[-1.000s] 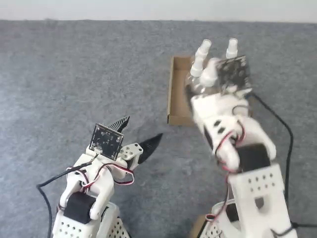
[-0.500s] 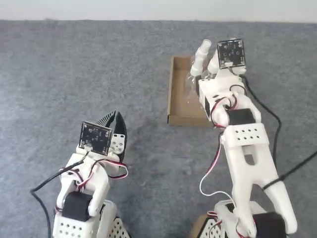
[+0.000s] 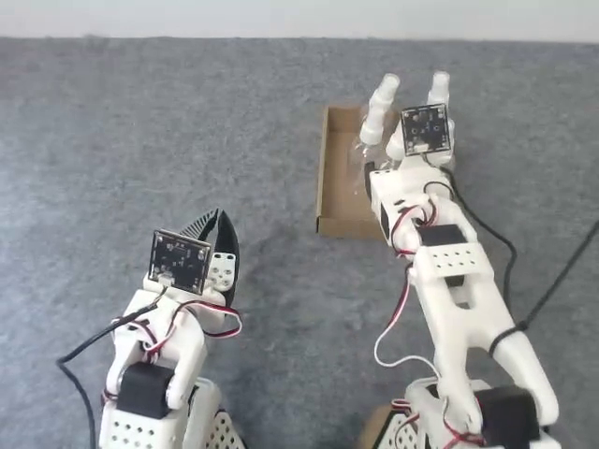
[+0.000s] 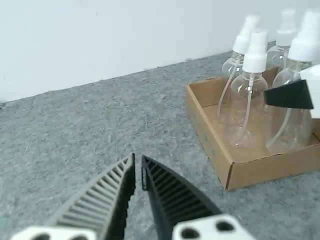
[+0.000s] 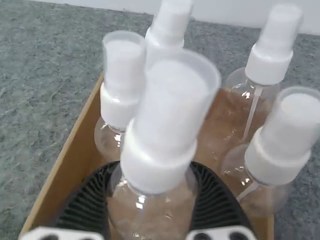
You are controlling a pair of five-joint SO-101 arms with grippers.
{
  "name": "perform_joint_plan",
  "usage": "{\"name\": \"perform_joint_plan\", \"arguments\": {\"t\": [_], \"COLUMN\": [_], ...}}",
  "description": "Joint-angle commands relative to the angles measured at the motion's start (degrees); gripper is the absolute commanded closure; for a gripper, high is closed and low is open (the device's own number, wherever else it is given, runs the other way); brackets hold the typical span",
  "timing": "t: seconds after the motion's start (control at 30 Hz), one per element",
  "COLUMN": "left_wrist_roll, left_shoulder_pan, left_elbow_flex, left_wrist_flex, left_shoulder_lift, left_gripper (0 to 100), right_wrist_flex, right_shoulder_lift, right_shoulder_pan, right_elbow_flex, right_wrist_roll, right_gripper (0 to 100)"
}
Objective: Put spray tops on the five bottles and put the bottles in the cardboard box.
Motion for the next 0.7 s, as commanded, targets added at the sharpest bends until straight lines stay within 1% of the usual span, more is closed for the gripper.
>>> {"name": "perform_joint_plan", "arguments": {"t": [0.0, 0.13, 0.3, 0.67], "left_wrist_roll": [0.4, 0.4, 0.4, 0.4], "left_shoulder_pan": [-0.2, -0.2, -0.2, -0.2], "left_elbow_flex": [-0.4, -0.4, -0.4, -0.4], "left_wrist_flex": [-1.6, -1.6, -1.6, -1.6], "left_shoulder_lift": [-0.7, -0.7, -0.7, -0.7], "left_gripper": [99, 99, 99, 99], "right_wrist_flex": [-2.9, -5.0, -4.4, -4.4], "right_shoulder_lift": [1.5, 4.6, 6.5, 6.1], "right_shoulder_pan": [0.4, 0.6, 0.3, 0.3], "right_elbow_flex": [-0.8, -0.8, -0.8, -0.8], "right_wrist_roll": [0.7, 0.7, 0.7, 1.1], "right_gripper": [99.2, 99.2, 99.1, 98.8]}}
